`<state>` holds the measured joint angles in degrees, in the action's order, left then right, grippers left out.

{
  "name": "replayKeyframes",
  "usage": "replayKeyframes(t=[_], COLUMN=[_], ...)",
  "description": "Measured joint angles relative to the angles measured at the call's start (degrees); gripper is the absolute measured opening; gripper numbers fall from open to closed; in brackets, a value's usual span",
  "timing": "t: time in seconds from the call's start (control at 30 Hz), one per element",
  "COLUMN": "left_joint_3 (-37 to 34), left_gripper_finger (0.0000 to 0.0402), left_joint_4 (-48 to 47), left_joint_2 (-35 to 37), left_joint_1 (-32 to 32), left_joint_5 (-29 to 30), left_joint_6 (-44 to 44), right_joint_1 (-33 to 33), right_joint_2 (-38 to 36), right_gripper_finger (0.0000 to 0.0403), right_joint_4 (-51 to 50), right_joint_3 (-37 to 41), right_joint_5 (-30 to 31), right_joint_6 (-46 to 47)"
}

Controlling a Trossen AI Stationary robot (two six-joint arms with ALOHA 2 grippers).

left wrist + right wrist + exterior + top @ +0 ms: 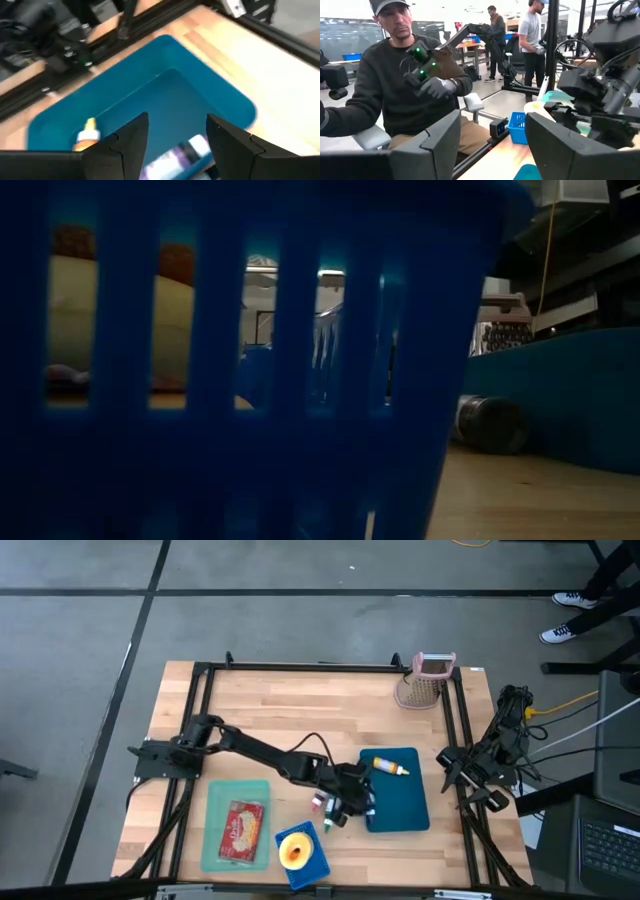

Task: Pick & Place Food Item
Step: Put the pink food coloring bottle into the dark blue bin

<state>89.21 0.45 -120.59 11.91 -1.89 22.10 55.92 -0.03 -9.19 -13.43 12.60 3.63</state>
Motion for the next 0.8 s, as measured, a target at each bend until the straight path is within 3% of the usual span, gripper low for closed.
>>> replayKeyframes(t=[0.13, 0.3, 0.6, 0.7, 0.8], left_joint_3=[0.0, -1.8, -26.4, -29.4, -29.5], left_gripper_finger=[0.0194, 0.0194, 0.0194, 0.0194, 0.0194], left_joint_4=[-6.2, -21.2, -7.0, -9.2, -11.0], left_joint_2=[3.1, 5.9, 19.0, 22.2, 22.3], left_joint_1=[-0.5, -0.9, -3.8, -4.5, -4.3], left_joint_5=[4.3, 15.6, 17.2, 17.1, 17.3], left_joint_6=[-1.2, -9.0, -36.4, -43.9, -46.1], right_joint_1=[0.0, 0.0, 0.0, 0.0, 0.0], right_joint_2=[0.0, 0.0, 0.0, 0.0, 0.0], right_gripper_finger=[0.0217, 0.0217, 0.0217, 0.0217, 0.0217], right_joint_4=[0.2, 0.2, 1.0, 1.8, 2.5], right_joint_3=[0.0, 0.0, 0.0, 0.0, 0.0], right_joint_5=[0.0, -1.5, -1.7, -1.6, -1.5], right_joint_6=[0.2, 0.4, 0.7, -0.8, -1.1])
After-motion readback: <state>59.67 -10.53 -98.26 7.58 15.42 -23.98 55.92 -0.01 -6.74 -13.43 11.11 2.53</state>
